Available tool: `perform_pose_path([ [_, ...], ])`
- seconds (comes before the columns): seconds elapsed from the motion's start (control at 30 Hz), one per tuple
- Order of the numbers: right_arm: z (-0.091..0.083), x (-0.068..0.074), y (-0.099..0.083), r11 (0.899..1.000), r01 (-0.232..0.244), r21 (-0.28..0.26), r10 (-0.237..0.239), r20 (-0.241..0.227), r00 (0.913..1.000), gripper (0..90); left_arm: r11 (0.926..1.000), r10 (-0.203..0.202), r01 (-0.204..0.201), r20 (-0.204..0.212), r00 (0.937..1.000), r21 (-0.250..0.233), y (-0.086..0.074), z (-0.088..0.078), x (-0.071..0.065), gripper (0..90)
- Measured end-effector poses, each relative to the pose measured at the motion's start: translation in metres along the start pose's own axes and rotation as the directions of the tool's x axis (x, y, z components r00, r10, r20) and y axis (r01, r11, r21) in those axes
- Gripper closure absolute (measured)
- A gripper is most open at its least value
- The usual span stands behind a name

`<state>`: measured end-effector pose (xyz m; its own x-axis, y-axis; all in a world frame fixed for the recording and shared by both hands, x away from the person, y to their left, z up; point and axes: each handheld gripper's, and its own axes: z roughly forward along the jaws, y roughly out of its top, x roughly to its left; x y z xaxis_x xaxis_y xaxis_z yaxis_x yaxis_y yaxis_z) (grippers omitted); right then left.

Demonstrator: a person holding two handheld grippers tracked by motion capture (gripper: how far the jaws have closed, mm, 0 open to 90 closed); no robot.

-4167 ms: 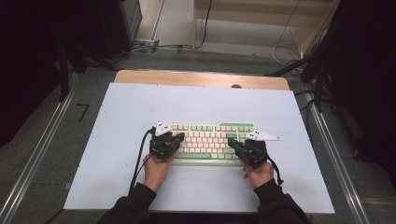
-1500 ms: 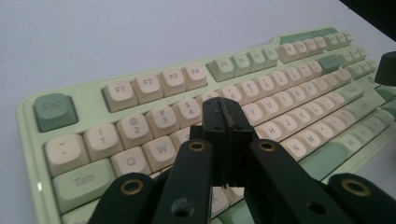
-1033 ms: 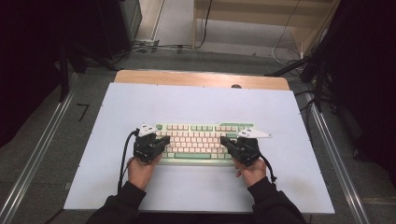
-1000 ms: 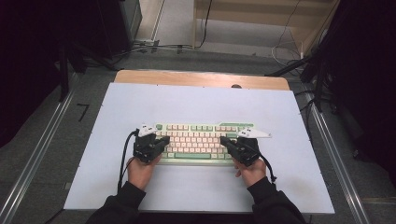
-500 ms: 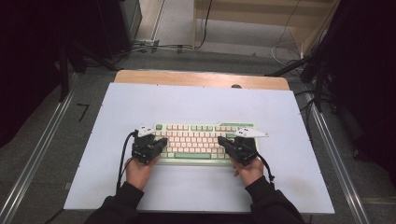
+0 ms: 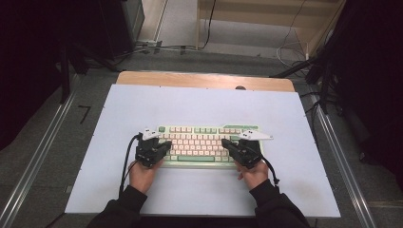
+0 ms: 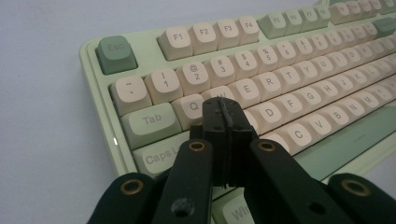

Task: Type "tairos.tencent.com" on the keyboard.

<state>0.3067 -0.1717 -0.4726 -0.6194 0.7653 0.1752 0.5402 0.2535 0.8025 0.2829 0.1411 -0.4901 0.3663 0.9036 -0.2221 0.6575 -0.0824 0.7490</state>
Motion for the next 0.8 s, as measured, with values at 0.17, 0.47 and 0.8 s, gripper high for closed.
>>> perform_pose_path([
  [0.17, 0.000, 0.000, 0.000, 1.000, 0.002, 0.000, -0.002, 0.000, 1.0000, 87.8, 0.9998, -0.003, 0.003, 0.015, 0.9999, -0.022, 0.002, -0.003, -0.003, 90.0],
  [0.47, -0.001, 0.006, 0.003, 1.000, 0.007, -0.006, -0.007, -0.002, 1.0000, 87.8, 0.9992, -0.013, 0.014, 0.021, 0.9997, -0.038, 0.003, -0.005, -0.002, 90.0],
  [0.8, 0.009, 0.014, 0.007, 1.000, 0.022, 0.011, -0.022, -0.001, 0.9998, 87.8, 0.9989, -0.004, 0.005, 0.035, 0.9994, -0.046, 0.004, -0.005, -0.005, 90.0],
])
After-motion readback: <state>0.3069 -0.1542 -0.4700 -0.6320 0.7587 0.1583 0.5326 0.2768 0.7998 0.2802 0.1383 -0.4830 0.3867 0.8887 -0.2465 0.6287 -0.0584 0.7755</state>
